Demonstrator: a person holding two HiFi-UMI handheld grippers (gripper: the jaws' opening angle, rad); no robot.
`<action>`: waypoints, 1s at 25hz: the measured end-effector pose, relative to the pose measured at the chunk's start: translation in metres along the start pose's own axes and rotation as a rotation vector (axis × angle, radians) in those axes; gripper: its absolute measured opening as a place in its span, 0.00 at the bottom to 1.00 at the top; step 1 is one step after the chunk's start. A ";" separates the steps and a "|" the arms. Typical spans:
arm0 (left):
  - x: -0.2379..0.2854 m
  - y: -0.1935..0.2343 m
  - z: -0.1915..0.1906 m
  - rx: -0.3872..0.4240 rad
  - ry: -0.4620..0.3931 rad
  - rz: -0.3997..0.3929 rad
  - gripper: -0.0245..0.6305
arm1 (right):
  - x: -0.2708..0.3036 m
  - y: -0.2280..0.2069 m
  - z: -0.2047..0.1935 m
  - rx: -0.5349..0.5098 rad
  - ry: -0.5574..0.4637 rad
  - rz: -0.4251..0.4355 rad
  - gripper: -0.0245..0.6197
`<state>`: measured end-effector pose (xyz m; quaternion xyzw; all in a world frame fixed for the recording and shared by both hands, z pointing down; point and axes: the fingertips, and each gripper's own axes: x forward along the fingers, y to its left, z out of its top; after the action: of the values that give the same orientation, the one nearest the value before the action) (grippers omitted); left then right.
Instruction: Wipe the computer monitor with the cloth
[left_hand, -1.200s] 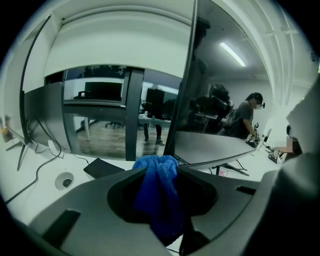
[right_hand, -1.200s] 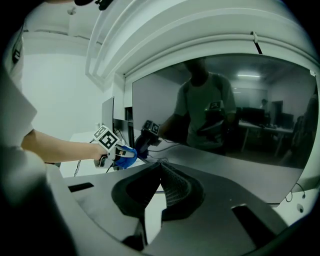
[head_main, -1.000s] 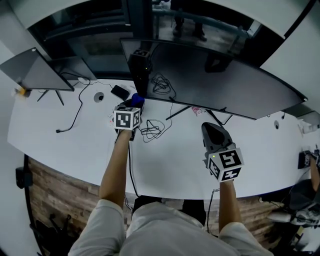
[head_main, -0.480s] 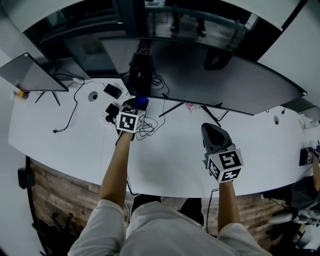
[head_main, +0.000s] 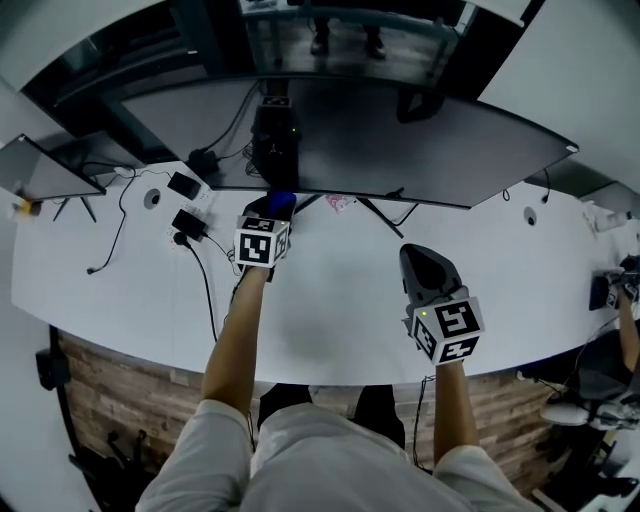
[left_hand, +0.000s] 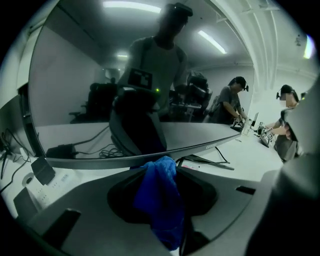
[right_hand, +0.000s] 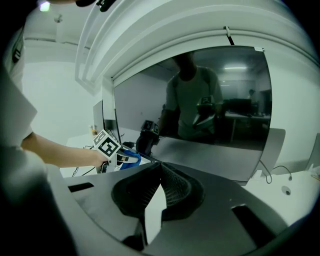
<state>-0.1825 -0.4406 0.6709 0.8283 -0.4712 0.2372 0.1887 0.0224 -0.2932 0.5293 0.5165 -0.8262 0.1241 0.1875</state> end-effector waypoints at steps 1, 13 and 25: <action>0.003 -0.009 0.002 -0.006 -0.004 -0.001 0.24 | -0.006 -0.008 -0.003 0.003 0.002 -0.003 0.06; 0.062 -0.155 0.024 0.036 -0.067 -0.055 0.24 | -0.068 -0.117 -0.048 0.066 0.014 -0.055 0.06; 0.116 -0.305 0.052 -0.015 -0.161 -0.121 0.24 | -0.126 -0.211 -0.080 0.029 0.026 -0.083 0.06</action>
<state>0.1452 -0.4008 0.6670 0.8701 -0.4358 0.1546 0.1704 0.2766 -0.2511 0.5481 0.5513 -0.7997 0.1348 0.1959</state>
